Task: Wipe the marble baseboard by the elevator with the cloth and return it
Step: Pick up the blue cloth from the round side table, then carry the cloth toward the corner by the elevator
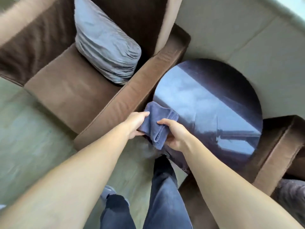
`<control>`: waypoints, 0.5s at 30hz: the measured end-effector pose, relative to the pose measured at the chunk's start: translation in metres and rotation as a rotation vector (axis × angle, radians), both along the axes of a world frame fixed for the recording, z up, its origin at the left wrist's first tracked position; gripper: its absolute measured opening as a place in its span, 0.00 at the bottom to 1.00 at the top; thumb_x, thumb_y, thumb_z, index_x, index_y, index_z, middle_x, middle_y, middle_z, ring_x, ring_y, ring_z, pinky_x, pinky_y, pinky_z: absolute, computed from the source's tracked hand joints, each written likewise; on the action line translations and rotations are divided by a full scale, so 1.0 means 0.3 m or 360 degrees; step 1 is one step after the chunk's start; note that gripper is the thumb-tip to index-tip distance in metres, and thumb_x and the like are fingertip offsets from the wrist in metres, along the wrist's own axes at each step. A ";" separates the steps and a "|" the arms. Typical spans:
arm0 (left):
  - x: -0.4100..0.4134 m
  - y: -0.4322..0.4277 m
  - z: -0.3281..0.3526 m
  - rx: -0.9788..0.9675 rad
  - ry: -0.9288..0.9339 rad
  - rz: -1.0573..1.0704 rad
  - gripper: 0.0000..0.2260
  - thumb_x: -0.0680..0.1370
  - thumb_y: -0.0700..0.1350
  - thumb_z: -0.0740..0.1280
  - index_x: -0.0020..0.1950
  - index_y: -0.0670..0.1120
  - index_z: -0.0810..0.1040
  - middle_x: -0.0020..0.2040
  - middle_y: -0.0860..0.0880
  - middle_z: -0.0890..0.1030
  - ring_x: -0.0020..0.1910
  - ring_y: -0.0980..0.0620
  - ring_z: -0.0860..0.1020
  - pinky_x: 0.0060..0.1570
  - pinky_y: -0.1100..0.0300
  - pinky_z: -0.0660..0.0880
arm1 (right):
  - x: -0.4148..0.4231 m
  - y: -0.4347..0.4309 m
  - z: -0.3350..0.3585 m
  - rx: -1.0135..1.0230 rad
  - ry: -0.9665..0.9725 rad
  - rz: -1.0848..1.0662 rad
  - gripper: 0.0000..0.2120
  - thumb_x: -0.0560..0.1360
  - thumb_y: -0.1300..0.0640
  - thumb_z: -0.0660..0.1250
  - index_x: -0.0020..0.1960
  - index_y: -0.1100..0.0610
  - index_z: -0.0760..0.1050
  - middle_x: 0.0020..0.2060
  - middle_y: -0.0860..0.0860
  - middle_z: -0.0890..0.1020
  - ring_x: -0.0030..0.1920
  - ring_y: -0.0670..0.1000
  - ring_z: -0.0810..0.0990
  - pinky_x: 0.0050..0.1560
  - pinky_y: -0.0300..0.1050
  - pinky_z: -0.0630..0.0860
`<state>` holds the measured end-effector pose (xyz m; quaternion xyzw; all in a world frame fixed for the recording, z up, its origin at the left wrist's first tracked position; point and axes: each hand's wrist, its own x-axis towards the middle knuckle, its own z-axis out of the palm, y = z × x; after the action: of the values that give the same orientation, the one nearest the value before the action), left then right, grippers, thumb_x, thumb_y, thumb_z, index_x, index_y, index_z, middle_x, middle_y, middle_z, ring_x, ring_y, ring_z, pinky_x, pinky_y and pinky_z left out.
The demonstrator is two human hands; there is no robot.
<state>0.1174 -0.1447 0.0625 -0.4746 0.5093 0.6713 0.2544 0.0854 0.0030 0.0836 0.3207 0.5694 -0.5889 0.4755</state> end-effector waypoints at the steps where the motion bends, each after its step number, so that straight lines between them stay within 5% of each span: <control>1: 0.062 -0.065 0.032 -0.0013 0.0031 0.0096 0.11 0.80 0.48 0.65 0.61 0.46 0.77 0.53 0.44 0.83 0.50 0.44 0.81 0.43 0.52 0.78 | 0.055 -0.083 0.037 -0.0032 0.0026 0.0064 0.19 0.70 0.60 0.72 0.60 0.64 0.78 0.51 0.60 0.86 0.51 0.59 0.85 0.51 0.51 0.82; 4: 0.353 -0.320 0.148 -0.0078 0.0146 0.0376 0.12 0.80 0.43 0.65 0.61 0.41 0.78 0.55 0.42 0.82 0.51 0.43 0.81 0.46 0.50 0.78 | 0.277 -0.372 0.155 -0.0151 0.0109 0.0299 0.18 0.71 0.59 0.72 0.60 0.63 0.78 0.53 0.59 0.85 0.52 0.59 0.84 0.51 0.50 0.81; 8: 0.866 -0.684 0.303 -0.0250 0.0097 0.0661 0.05 0.80 0.39 0.63 0.47 0.46 0.77 0.55 0.40 0.81 0.47 0.44 0.79 0.45 0.52 0.76 | 0.613 -0.735 0.263 -0.0198 0.0143 0.0693 0.21 0.69 0.57 0.73 0.60 0.62 0.78 0.54 0.59 0.85 0.54 0.60 0.84 0.58 0.57 0.80; 11: 1.272 -0.928 0.419 -0.0294 0.0008 0.0927 0.06 0.80 0.41 0.64 0.55 0.47 0.77 0.56 0.44 0.81 0.43 0.48 0.80 0.38 0.57 0.74 | 0.883 -0.992 0.333 -0.0406 0.0096 0.0992 0.19 0.72 0.60 0.71 0.62 0.61 0.76 0.55 0.58 0.84 0.54 0.59 0.83 0.57 0.53 0.79; 15: 1.561 -1.086 0.501 -0.0299 0.0057 0.1226 0.13 0.80 0.41 0.64 0.65 0.47 0.75 0.59 0.45 0.82 0.51 0.47 0.80 0.38 0.57 0.74 | 1.104 -1.214 0.382 -0.0529 0.0027 0.1237 0.29 0.65 0.56 0.75 0.66 0.56 0.75 0.61 0.58 0.83 0.60 0.59 0.82 0.67 0.57 0.75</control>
<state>0.5857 -0.4706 0.2128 -0.6403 0.3575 0.6763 -0.0693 0.4165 -0.3613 0.1984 -0.0038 0.5491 -0.4523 0.7028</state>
